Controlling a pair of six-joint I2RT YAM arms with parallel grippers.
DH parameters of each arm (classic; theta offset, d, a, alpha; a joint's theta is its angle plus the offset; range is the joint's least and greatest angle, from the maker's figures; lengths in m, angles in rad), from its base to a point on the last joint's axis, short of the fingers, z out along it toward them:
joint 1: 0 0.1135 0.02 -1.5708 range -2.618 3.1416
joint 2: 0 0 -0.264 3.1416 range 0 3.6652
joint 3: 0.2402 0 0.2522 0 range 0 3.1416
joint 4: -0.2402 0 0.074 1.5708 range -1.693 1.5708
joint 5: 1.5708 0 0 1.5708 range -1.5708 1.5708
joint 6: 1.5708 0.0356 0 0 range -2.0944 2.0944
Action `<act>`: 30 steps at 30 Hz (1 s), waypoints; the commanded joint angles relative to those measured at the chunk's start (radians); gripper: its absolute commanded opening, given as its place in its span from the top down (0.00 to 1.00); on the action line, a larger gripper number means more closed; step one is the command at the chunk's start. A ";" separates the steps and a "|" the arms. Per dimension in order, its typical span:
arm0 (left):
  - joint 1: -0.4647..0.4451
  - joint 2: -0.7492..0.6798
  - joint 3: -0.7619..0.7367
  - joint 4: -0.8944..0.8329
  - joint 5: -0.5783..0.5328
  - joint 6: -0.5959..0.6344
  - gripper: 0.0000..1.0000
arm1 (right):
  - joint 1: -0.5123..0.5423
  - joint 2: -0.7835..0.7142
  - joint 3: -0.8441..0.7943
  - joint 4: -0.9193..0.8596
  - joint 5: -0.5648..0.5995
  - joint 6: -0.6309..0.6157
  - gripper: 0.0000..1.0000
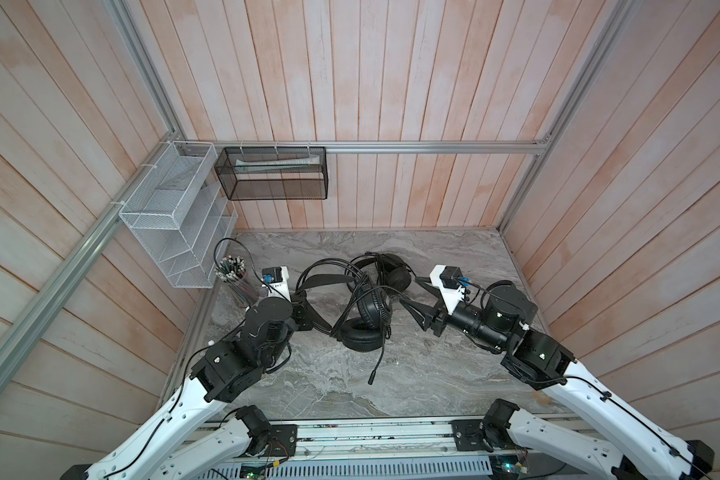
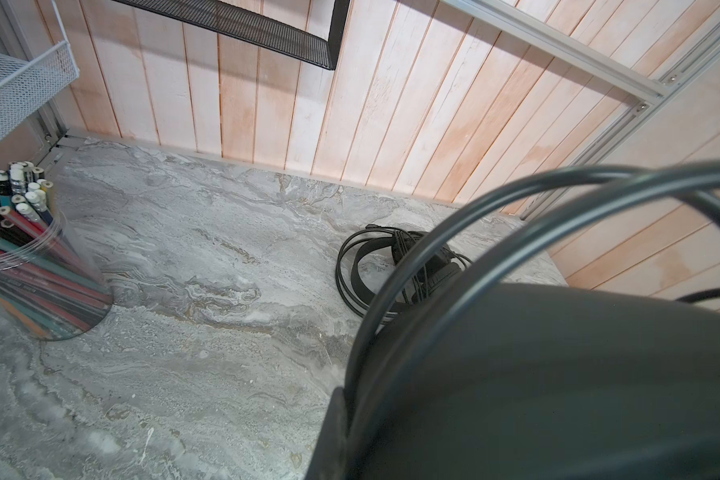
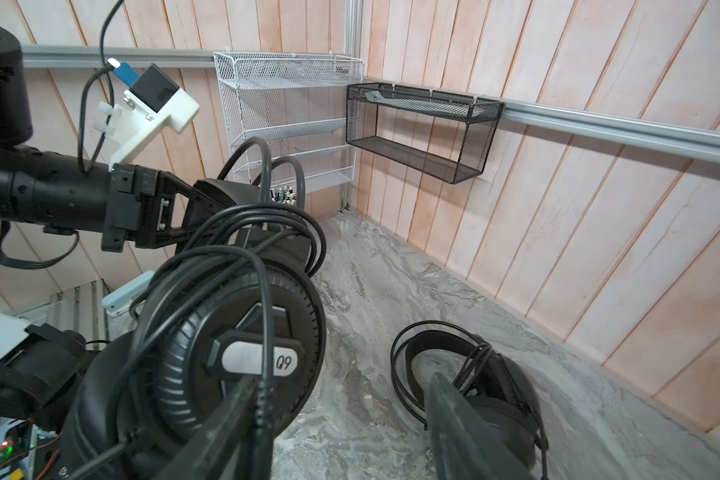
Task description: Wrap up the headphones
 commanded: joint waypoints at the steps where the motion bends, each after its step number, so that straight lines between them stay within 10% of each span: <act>1: -0.003 -0.018 0.040 0.070 -0.011 -0.024 1.00 | -0.001 -0.003 0.028 0.023 0.019 -0.003 0.38; 17: -0.003 -0.011 0.039 0.075 -0.006 -0.032 1.00 | 0.002 -0.006 -0.001 0.094 -0.032 0.020 0.62; 30: -0.003 -0.008 0.037 0.079 0.012 -0.038 1.00 | 0.002 0.087 -0.009 0.089 0.178 0.058 1.00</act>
